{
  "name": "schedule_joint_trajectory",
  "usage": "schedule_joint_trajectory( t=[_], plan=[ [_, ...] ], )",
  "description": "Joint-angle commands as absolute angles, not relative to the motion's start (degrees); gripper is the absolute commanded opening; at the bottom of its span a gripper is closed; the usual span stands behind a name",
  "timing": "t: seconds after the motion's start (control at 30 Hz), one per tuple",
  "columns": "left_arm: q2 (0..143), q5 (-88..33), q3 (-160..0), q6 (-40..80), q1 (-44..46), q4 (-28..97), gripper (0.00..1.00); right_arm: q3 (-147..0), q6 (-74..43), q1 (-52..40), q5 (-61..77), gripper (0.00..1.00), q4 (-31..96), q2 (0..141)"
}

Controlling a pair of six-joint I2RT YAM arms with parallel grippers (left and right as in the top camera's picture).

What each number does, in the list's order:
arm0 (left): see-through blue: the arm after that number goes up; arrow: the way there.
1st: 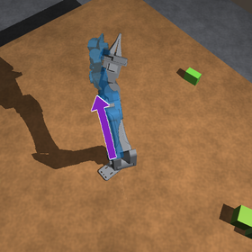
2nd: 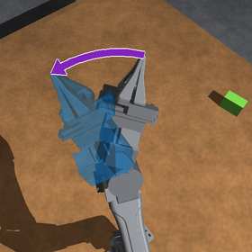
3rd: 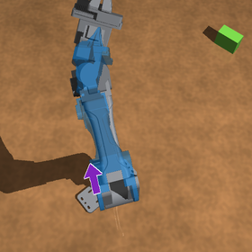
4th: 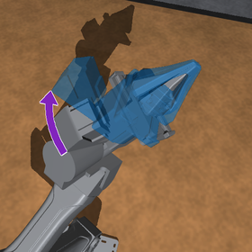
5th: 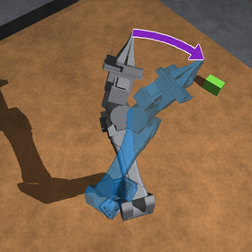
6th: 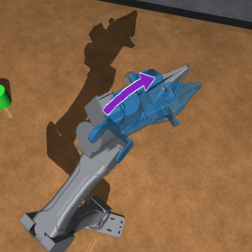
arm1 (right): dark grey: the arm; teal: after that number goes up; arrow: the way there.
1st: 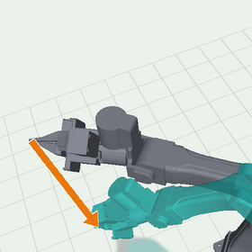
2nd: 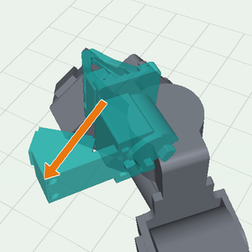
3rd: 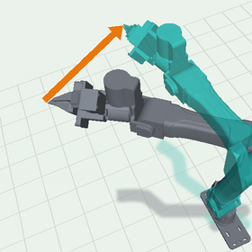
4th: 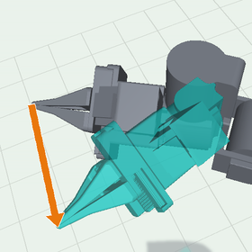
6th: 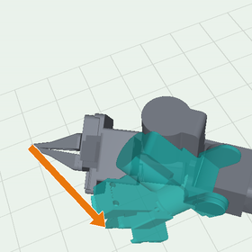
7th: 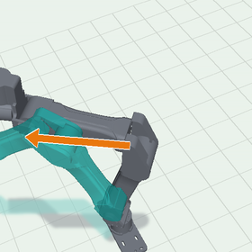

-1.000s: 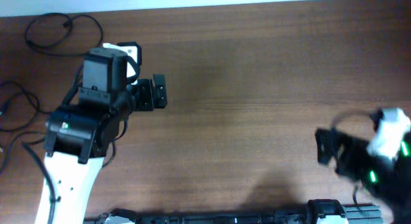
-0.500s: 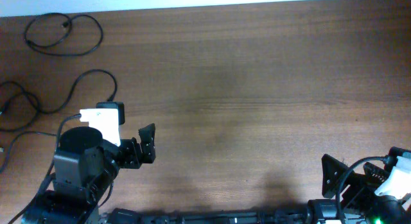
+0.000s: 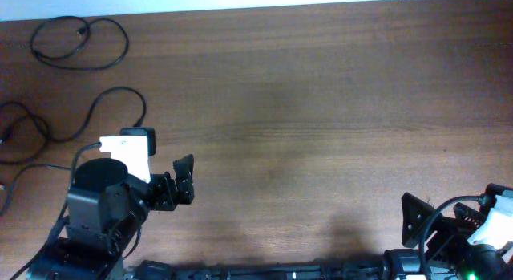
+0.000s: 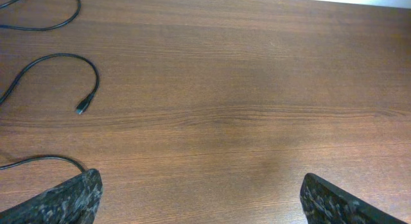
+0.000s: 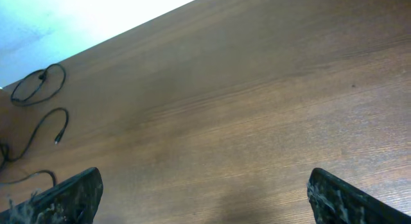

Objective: Untangle cables

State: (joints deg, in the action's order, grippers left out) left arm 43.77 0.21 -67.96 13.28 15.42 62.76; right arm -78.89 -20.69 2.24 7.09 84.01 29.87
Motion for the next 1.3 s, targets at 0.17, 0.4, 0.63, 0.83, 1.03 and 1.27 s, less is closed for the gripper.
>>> schedule_joint_trajectory(
  t=[0.17, 0.4, 0.63, 0.83, 1.03, 1.27],
  plan=[
    [43.8, -0.2, -67.5, 14.1, 15.6, 62.7, 0.99, -58.1, -12.7, 1.5, 6.2, 0.98, 70.1, 19.3],
    [43.8, -0.2, -67.5, 14.1, 15.6, 62.7, 0.99, -35.1, -3.2, 0.3, 8.3, 0.98, 41.4, 7.7],
    [43.8, -0.2, -67.5, 14.1, 15.6, 62.7, 0.99, -14.6, 2.1, 0.4, 11.2, 0.98, 21.1, 0.2],
    [43.8, -0.2, -67.5, 14.1, 15.6, 62.7, 0.99, -6.3, 4.3, 0.4, 11.4, 0.98, 8.8, 0.2],
    [43.8, -0.2, -67.5, 14.1, 15.6, 62.7, 0.99, -0.3, 4.1, 0.5, 9.4, 0.98, -1.8, 0.2],
    [43.8, -0.2, -67.5, 14.1, 15.6, 62.7, 0.99, -0.3, 1.9, 0.5, 8.4, 0.98, 3.8, 0.2]
  ],
)
